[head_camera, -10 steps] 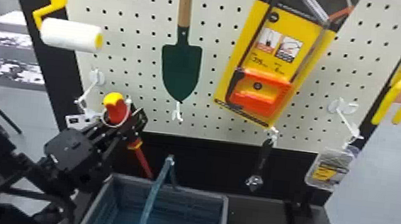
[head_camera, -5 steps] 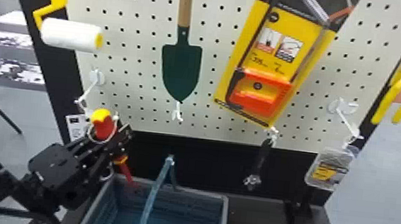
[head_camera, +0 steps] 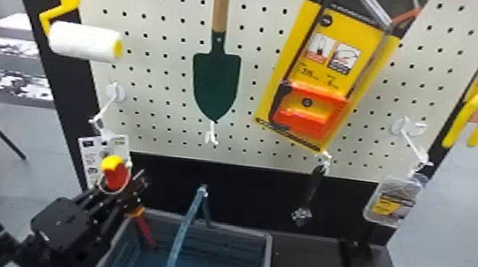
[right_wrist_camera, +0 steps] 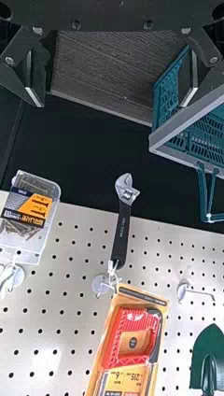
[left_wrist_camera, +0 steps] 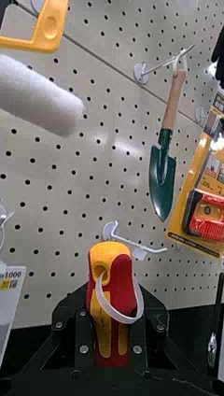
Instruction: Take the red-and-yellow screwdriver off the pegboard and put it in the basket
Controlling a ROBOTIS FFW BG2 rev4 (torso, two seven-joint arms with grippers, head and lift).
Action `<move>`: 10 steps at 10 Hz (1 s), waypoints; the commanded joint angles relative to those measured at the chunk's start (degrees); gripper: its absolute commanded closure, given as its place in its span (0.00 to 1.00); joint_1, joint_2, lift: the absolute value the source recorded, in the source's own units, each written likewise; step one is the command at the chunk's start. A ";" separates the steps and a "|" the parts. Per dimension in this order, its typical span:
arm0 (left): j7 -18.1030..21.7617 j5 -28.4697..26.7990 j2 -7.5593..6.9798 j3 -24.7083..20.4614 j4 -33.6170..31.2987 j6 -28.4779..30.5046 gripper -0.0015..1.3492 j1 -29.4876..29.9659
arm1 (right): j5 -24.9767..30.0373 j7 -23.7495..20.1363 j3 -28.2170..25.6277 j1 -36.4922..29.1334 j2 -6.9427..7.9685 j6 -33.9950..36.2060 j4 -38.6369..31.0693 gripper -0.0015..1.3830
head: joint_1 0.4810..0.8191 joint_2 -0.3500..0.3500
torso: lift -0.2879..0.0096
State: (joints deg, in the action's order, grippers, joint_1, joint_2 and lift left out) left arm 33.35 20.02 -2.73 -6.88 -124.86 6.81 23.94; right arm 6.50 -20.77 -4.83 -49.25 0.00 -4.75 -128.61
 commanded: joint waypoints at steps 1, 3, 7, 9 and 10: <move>-0.12 1.43 0.79 0.12 2.72 -1.28 0.90 0.83 | 0.00 -0.06 0.00 0.00 0.05 -0.09 -0.14 0.15 | 0.20 0.50 | 0.63; -0.48 3.45 1.76 0.20 6.52 -2.59 0.90 0.95 | 0.00 -0.06 0.00 -0.12 0.05 -0.09 -0.28 0.15 | 0.20 0.50 | 0.63; -1.44 7.84 1.76 1.44 10.60 -2.33 0.90 0.95 | 0.00 -0.06 0.00 -0.25 0.05 -0.53 -0.28 0.15 | 0.20 0.50 | 0.63; -1.97 11.80 1.76 2.67 13.83 -2.42 0.90 0.83 | -0.09 -0.06 0.00 -0.25 0.05 -0.61 -0.28 0.15 | 0.20 0.50 | 0.63; -2.23 12.68 1.67 3.02 14.39 -2.42 0.90 0.95 | -0.09 -0.06 0.00 -0.25 0.05 -0.70 -0.14 0.15 | 0.20 0.50 | 0.63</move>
State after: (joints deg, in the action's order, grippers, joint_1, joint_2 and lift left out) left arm 31.13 32.00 -0.98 -4.14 -110.90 4.37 24.83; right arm 6.42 -20.81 -4.83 -49.50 0.00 -5.42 -128.78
